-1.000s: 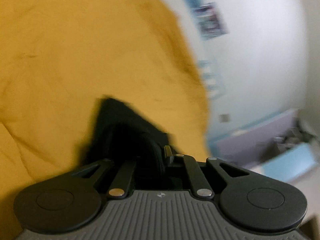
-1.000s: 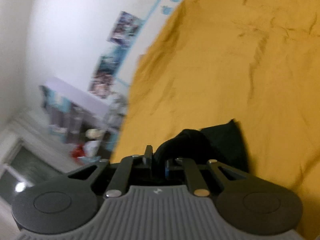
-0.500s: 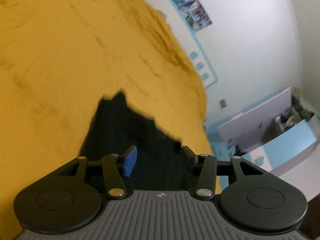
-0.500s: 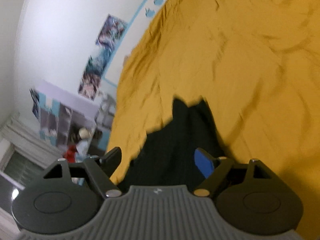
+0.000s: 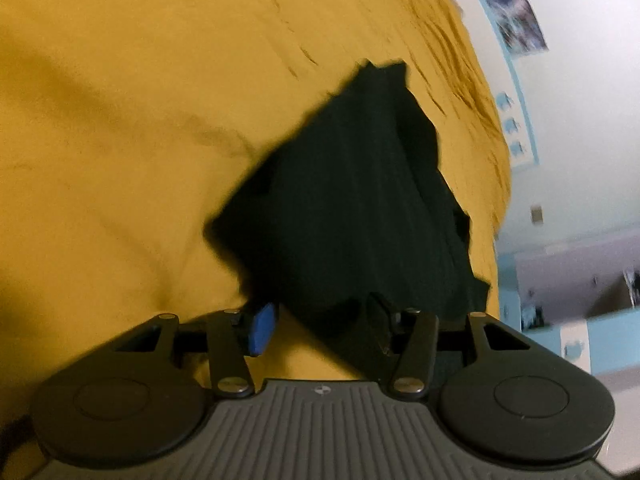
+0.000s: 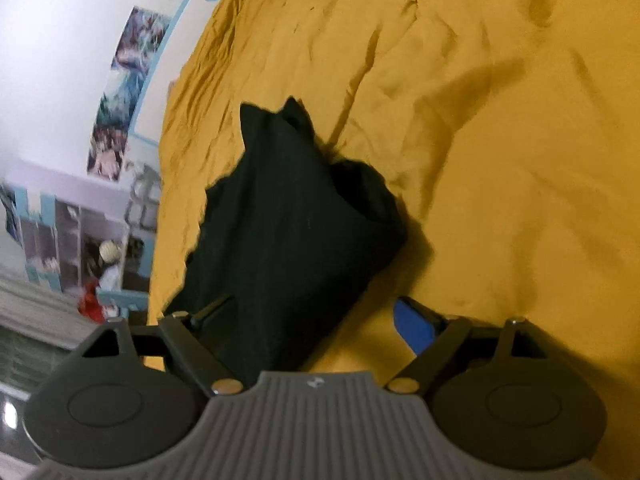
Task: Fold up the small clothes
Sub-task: 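Fold the hem toward the collar with both tools and release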
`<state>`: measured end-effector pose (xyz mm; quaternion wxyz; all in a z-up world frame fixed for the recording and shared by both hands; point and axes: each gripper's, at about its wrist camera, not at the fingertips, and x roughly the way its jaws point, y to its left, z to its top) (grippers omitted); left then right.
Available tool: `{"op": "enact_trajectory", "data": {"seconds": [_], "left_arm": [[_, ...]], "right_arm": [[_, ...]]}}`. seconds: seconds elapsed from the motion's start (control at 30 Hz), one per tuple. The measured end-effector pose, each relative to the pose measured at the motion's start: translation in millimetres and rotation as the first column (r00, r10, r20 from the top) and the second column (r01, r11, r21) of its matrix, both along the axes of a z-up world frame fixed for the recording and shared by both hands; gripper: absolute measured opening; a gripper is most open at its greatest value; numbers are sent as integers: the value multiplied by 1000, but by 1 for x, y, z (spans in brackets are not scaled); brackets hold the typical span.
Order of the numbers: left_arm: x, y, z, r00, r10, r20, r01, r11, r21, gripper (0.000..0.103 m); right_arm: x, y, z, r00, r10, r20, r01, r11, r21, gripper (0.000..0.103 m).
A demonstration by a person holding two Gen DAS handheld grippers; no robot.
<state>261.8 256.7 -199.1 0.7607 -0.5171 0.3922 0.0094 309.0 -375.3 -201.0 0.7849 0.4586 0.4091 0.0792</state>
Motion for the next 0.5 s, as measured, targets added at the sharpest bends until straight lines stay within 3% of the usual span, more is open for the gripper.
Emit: {"op": "enact_trajectory", "data": {"seconds": [0.27,0.3,0.33,0.37,0.43,0.5], "left_arm": [[34,4,-9,992,121,34,-120,992,-25,57],[34,2,-8,990,131,51,-129,991,-32,51],[34,2,-8,988,142,64,-140,989,-36,42],[36,1,-6,987,147,71,-144,989,-45,20],[39,-1,-4,984,162,72,-158,986,-53,18],[39,-2,6,983,160,92,-156,987,-47,16]], "right_arm": [[33,10,-7,997,-77,30,77,997,4,80],[35,12,-7,996,-84,33,85,996,-9,74],[37,14,-7,995,-88,35,89,995,-33,55],[39,15,-7,995,-93,25,94,994,-52,35],[44,14,-13,993,-118,-16,117,993,-33,15],[47,10,-14,988,-148,-36,148,989,4,11]]}}
